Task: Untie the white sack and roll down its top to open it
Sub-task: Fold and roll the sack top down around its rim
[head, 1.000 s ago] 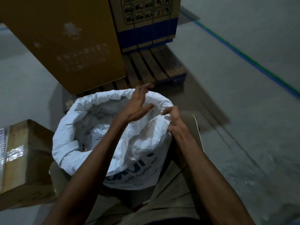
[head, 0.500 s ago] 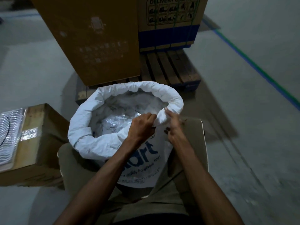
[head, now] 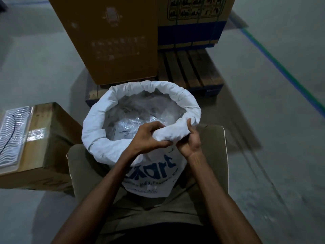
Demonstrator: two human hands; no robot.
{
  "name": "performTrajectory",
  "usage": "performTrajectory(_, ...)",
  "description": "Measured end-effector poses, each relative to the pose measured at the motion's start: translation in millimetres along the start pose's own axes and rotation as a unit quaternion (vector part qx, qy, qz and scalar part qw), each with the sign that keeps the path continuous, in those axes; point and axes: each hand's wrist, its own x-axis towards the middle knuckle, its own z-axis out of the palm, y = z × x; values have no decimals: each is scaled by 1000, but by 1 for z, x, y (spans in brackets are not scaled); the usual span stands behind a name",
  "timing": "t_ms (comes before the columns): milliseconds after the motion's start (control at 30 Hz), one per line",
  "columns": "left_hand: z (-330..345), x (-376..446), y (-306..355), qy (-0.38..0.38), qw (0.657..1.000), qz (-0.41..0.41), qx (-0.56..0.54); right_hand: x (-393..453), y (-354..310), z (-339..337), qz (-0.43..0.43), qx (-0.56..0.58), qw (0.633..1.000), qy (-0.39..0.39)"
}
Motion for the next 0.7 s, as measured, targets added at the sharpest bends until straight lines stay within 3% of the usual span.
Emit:
performTrajectory(100,3,-1,-11,89,993,64,39,-1,3,8,-43,-110,991,56)
performTrajectory(133,2,0,-13,106,987,89,86,-2,4,7,-83,-178,976,95)
performTrajectory(167,3,1,-14,113,974,121,152,-6,5,4,-151,-281,936,150)
performTrajectory(200,4,3,-16,111,954,162,227,-9,2,-1,-251,-399,863,183)
performTrajectory(233,6,4,-18,106,927,206,297,-10,-2,-10,-361,-510,765,154)
performTrajectory(267,10,5,-21,104,897,248,350,-11,-8,-18,-435,-607,662,69)
performTrajectory(333,14,7,-22,116,854,307,403,-7,-23,-21,-427,-749,494,-108)
performTrajectory(400,15,6,-25,140,839,328,411,2,-30,-15,-398,-817,386,-157)
performTrajectory(467,11,3,-23,137,870,286,379,12,-29,-10,-412,-824,355,-157)
performTrajectory(567,-4,-3,-23,57,955,138,257,23,-24,-6,-439,-807,360,-163)
performTrajectory(633,-11,-11,-33,16,953,85,289,25,-20,-6,-475,-791,354,-151)
performTrajectory(700,-16,-19,-46,5,929,32,368,23,-10,-10,-507,-784,334,-130)
